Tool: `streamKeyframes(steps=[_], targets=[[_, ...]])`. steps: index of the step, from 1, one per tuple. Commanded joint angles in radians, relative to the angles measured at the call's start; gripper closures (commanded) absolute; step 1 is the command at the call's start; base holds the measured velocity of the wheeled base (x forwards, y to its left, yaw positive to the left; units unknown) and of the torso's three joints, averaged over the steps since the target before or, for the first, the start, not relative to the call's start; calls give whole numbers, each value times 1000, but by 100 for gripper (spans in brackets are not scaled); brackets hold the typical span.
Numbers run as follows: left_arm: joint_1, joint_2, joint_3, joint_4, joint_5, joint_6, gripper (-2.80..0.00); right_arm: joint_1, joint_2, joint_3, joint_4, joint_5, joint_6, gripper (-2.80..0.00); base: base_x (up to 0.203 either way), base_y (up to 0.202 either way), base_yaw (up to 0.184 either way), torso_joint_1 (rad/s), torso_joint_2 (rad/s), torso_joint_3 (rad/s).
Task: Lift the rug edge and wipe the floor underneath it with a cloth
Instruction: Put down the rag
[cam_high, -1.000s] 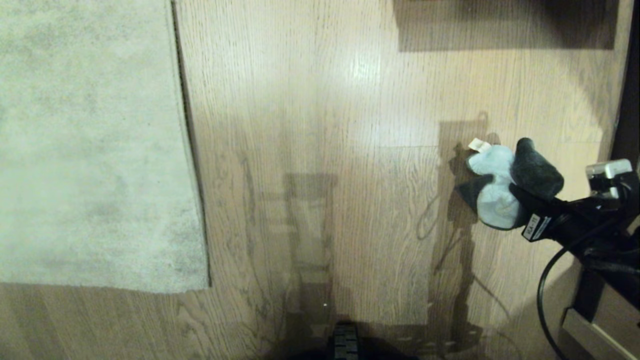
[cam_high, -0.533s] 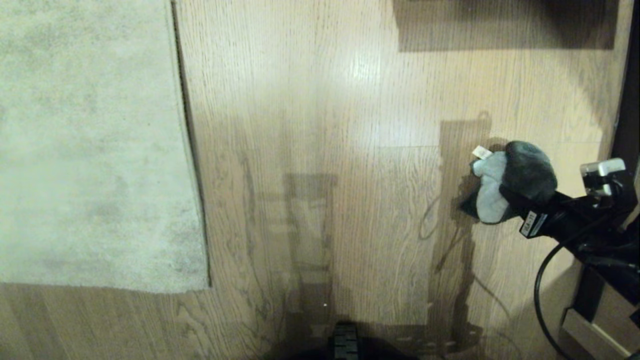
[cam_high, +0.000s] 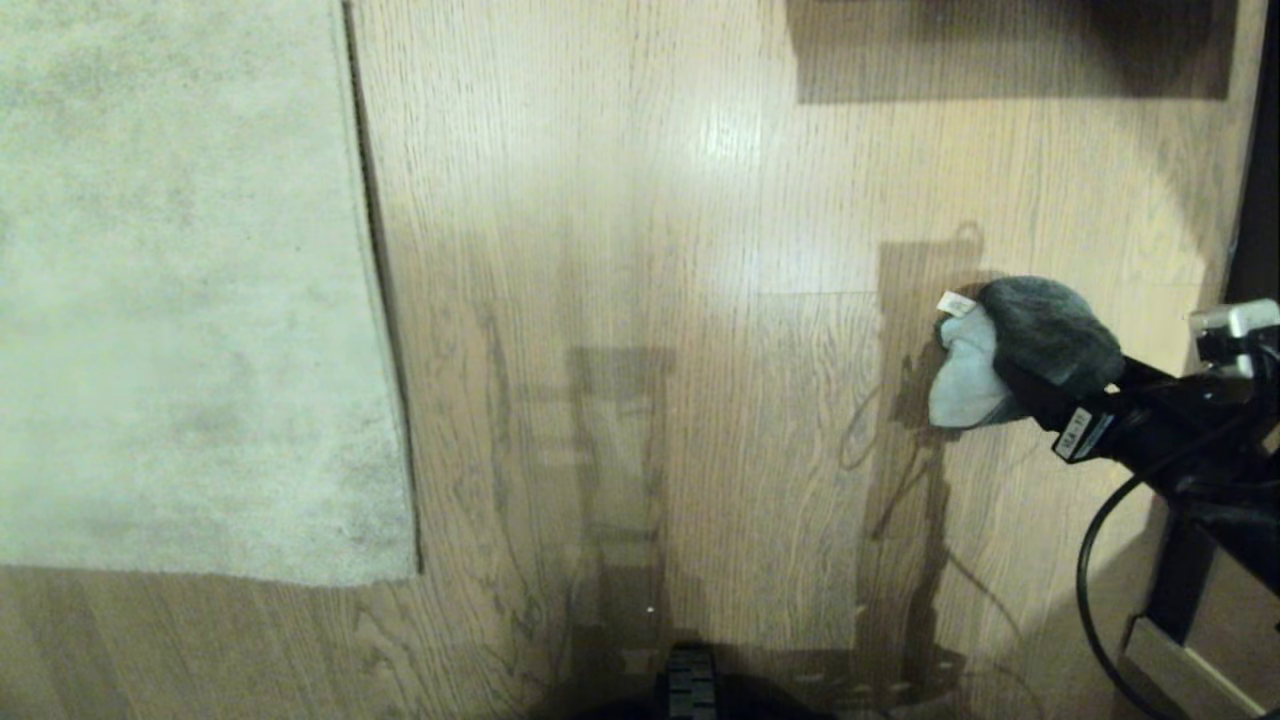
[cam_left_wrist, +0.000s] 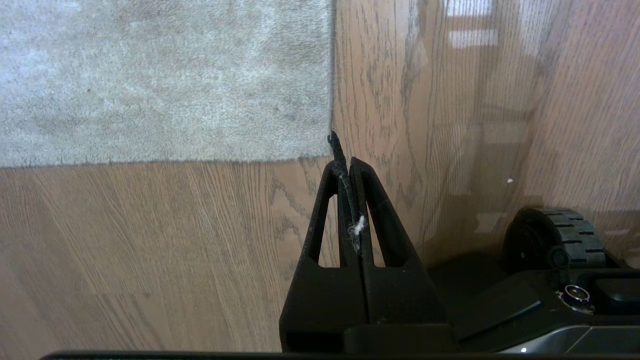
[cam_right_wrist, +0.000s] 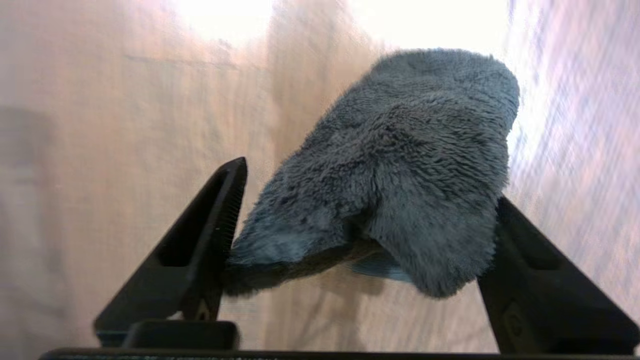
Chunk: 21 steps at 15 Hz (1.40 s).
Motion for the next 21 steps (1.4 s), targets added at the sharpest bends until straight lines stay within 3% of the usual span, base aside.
streamKeyframes(steps=[1, 7, 12, 13, 17, 21], targets=[[-1, 0, 0, 1, 0, 0, 0, 0, -71, 22, -48, 30, -2, -280, 0, 0, 0, 0, 0, 0], [0, 0, 0, 1, 0, 0, 0, -7, -193, 188, -48, 35, -6, -280, 0, 0, 0, 0, 0, 0], [0, 0, 0, 1, 0, 0, 0, -20, -236, 236, -48, 35, -7, -280, 0, 0, 0, 0, 0, 0], [0, 0, 0, 1, 0, 0, 0, -20, -245, 255, -48, 35, -8, 0, 0, 0, 0, 0, 0, 0], [0, 0, 0, 1, 0, 0, 0, -19, -338, 281, -24, 37, -5, 0, 0, 0, 0, 0, 0, 0], [0, 0, 0, 1, 1, 0, 0, -19, -553, 281, 185, 34, -6, 0, 0, 0, 0, 0, 0, 0]])
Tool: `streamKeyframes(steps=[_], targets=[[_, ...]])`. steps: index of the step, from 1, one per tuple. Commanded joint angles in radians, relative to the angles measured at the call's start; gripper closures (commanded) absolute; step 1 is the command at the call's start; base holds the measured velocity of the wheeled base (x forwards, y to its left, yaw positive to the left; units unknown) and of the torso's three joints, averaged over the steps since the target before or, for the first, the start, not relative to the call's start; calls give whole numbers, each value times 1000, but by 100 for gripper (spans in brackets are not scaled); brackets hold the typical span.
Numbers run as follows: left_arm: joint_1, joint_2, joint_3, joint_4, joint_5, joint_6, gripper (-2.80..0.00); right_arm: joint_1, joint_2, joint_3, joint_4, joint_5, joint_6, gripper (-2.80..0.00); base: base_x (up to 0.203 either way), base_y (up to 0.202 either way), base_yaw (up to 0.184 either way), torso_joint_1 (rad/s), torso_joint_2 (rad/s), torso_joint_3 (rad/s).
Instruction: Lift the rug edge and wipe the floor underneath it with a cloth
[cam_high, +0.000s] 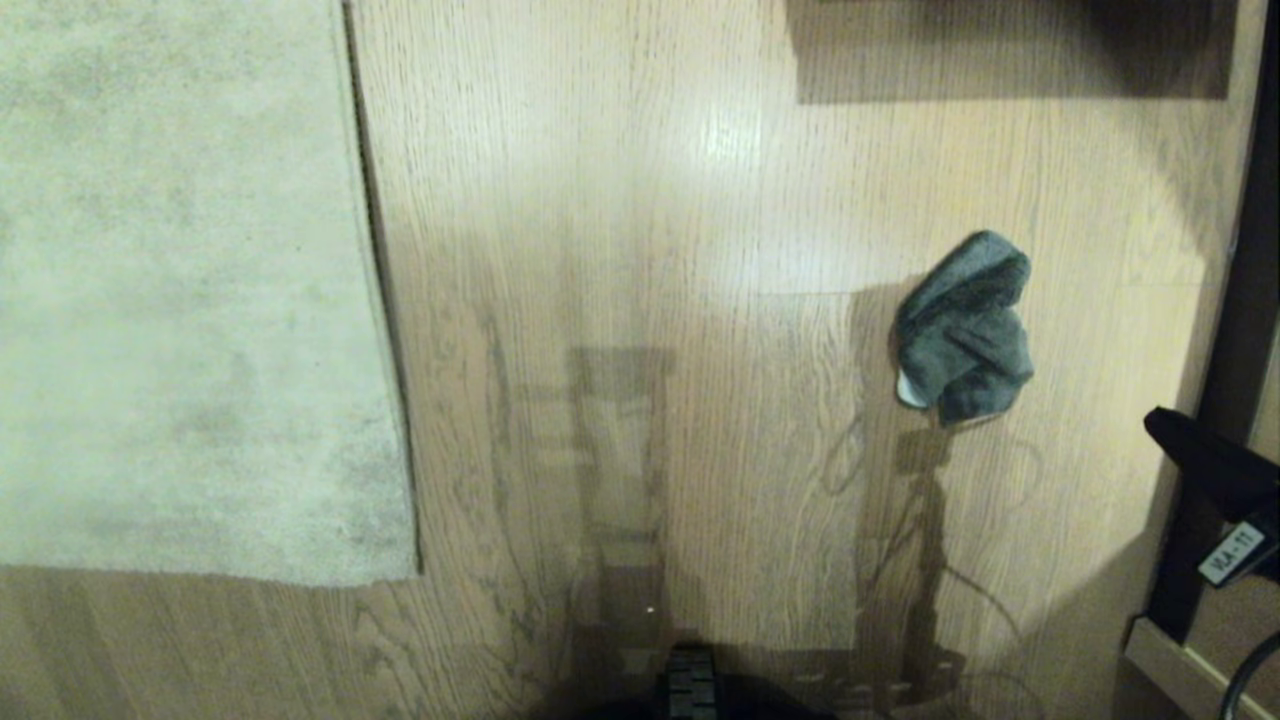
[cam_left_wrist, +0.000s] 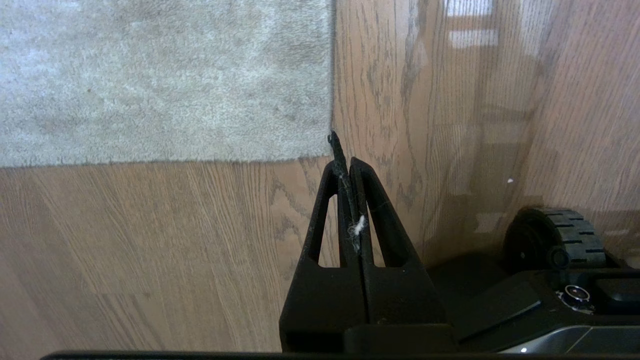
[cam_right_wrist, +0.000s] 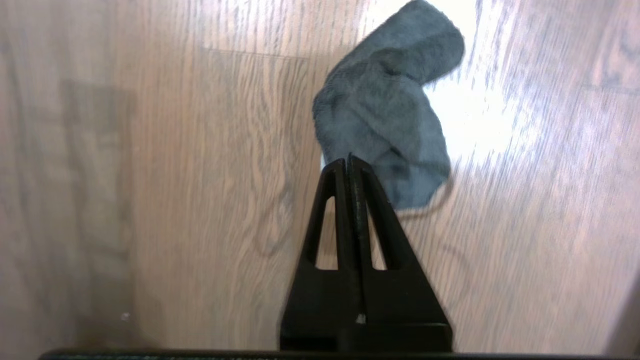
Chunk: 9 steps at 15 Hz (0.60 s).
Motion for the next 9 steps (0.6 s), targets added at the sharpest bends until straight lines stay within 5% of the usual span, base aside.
streamKeyframes(steps=[1, 5, 9], targets=[[0, 0, 0, 1, -1, 0, 0, -1, -224, 0, 151, -1, -1, 0, 0, 0, 0, 0, 0, 0], [0, 0, 0, 1, -1, 0, 0, -1, -684, -4, 559, -4, -1, 0, 0, 0, 0, 0, 0, 0], [-1, 0, 0, 1, -1, 0, 0, -13, -1153, -65, 1116, -36, -8, 0, 0, 0, 0, 0, 0, 0]])
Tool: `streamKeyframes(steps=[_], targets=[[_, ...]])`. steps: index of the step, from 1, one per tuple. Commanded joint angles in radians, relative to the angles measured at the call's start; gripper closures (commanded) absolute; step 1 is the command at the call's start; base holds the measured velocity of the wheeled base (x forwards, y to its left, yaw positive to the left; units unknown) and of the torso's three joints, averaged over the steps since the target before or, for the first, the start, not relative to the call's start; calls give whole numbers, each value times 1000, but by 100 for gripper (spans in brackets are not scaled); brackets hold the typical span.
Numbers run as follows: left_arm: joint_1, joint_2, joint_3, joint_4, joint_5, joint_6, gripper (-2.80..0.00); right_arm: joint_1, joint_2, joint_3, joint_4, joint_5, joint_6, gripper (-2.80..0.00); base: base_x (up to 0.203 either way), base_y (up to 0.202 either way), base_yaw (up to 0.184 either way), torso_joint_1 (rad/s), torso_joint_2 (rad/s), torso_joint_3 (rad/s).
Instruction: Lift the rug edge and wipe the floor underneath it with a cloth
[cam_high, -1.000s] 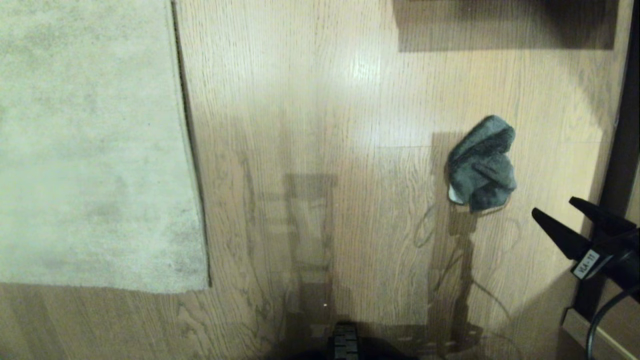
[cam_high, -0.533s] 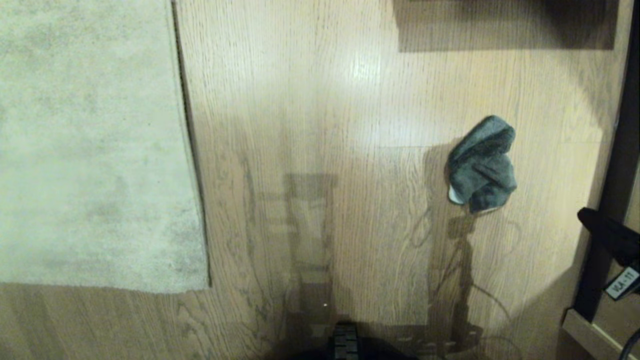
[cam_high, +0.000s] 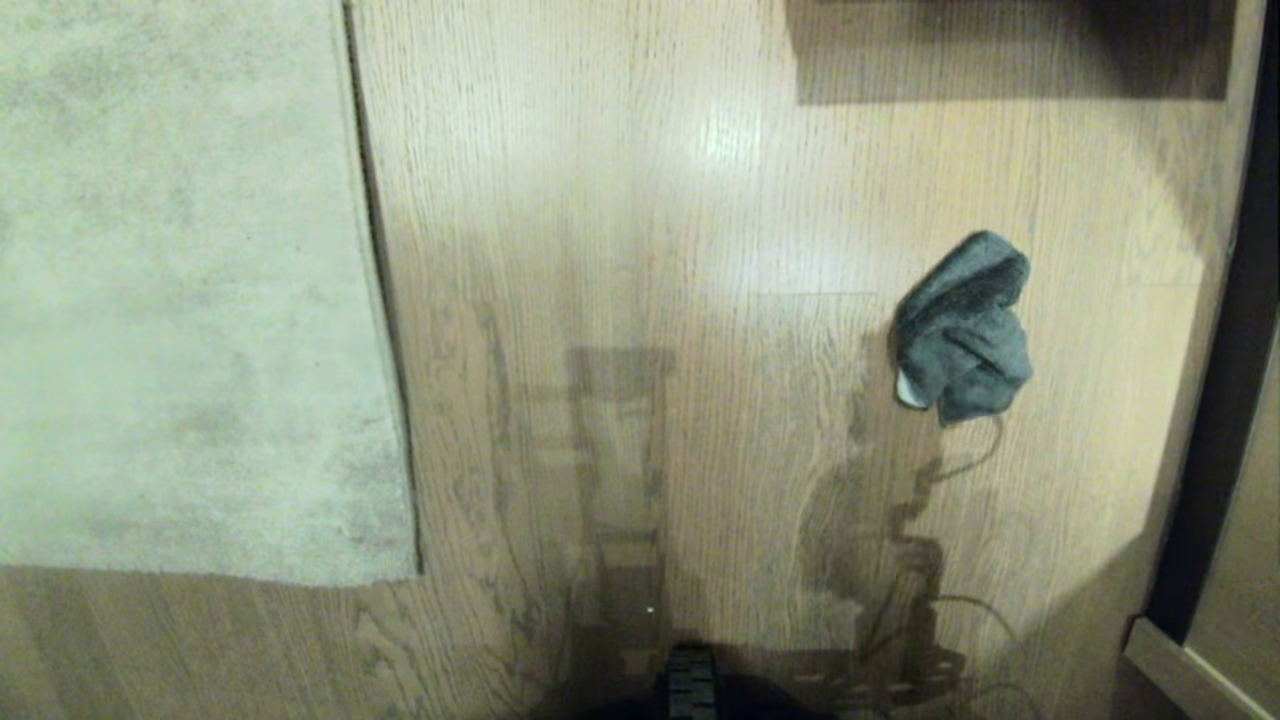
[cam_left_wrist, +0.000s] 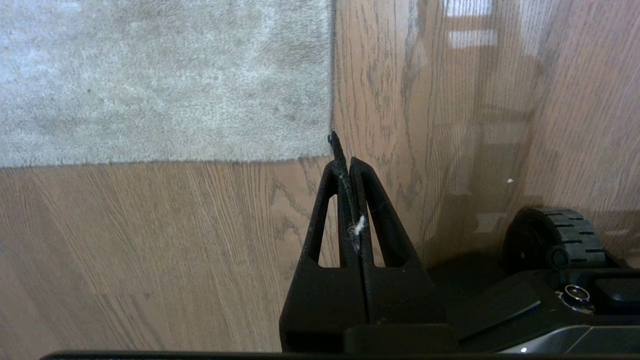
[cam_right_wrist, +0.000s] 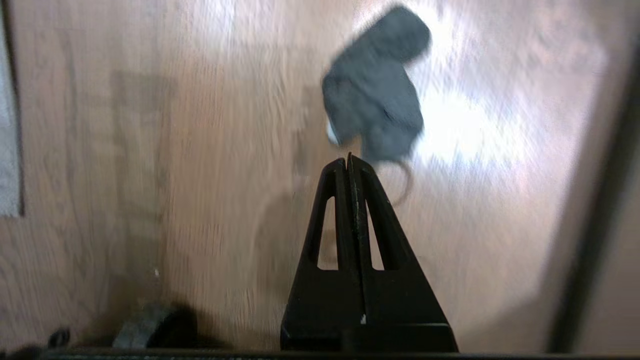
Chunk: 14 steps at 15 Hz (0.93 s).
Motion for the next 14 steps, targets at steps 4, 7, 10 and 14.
streamKeyframes(steps=[4, 7, 10, 14], targets=[[0, 0, 0, 1, 0, 1, 0, -13, -346, 38, 428, -177, -20, 0, 0, 0, 0, 0, 0, 0], [-1, 0, 0, 1, 0, 0, 0, -13, -346, 40, 528, -219, -11, 0, 0, 0, 0, 0, 0, 0], [0, 0, 0, 1, 0, 0, 0, -14, -346, 40, 528, -219, -6, 0, 0, 0, 0, 0, 0, 0], [0, 0, 0, 1, 0, 1, 0, -13, -346, 40, 529, -219, -6, 0, 0, 0, 0, 0, 0, 0]])
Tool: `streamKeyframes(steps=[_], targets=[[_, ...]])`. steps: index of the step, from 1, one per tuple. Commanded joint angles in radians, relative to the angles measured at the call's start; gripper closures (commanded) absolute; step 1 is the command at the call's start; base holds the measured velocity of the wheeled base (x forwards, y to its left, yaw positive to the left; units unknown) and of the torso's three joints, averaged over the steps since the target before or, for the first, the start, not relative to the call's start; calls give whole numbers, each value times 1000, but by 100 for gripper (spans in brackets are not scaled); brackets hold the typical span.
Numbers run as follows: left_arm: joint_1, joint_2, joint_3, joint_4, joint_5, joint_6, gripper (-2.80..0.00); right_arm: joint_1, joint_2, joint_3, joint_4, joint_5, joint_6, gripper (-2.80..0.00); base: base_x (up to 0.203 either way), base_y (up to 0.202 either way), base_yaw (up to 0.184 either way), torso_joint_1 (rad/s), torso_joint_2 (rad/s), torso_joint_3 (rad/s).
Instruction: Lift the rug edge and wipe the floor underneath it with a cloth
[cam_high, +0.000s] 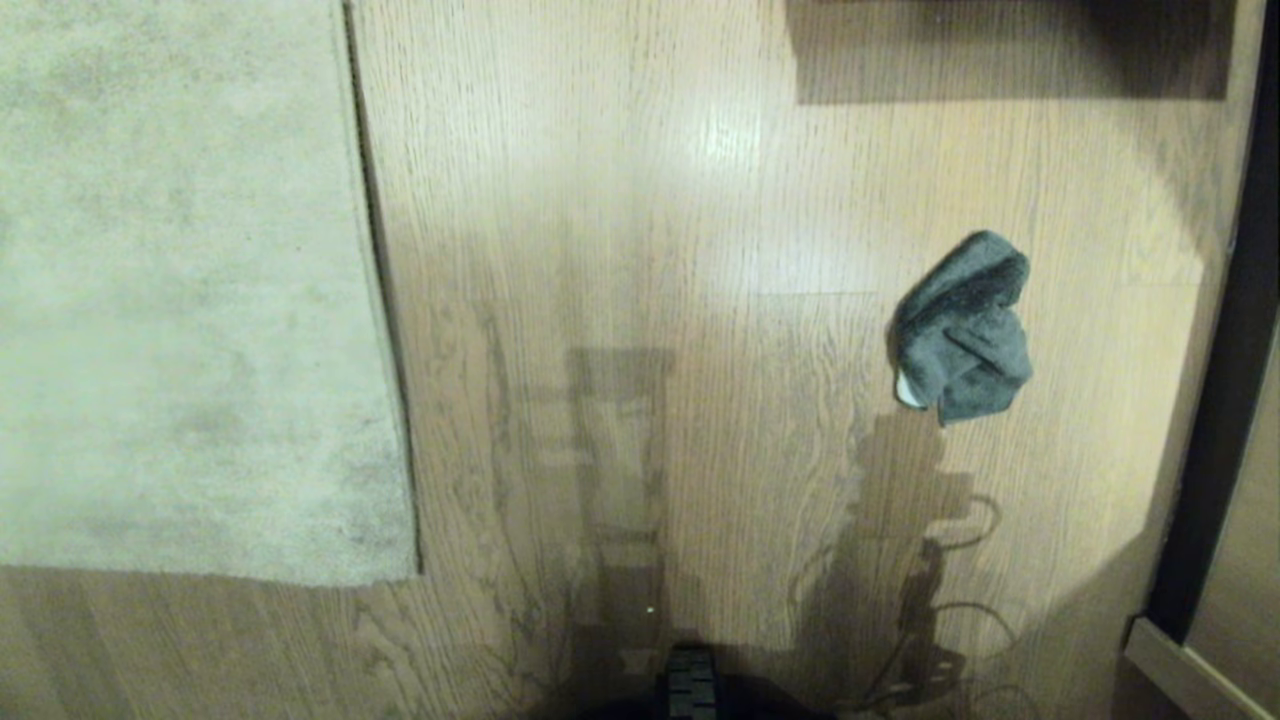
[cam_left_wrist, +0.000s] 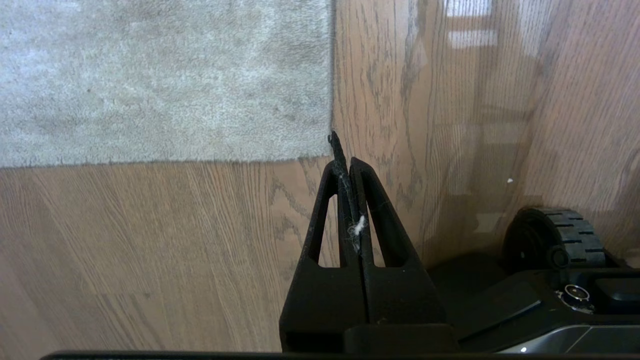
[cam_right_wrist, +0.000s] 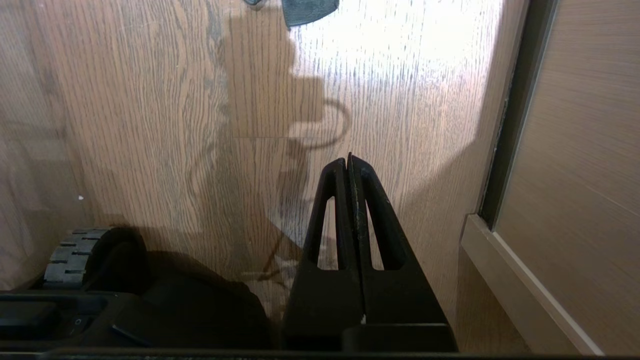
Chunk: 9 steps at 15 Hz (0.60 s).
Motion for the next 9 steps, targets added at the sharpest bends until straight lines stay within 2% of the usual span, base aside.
streamKeyframes(steps=[1, 9], targets=[[-1, 0, 0, 1, 0, 0, 0, 1, 2, 0, 0, 0, 0, 0, 0, 0, 0, 0, 0, 0], [0, 0, 0, 1, 0, 1, 0, 0, 2, 0, -1, 0, 1, 0, 0, 0, 0, 0, 0, 0]])
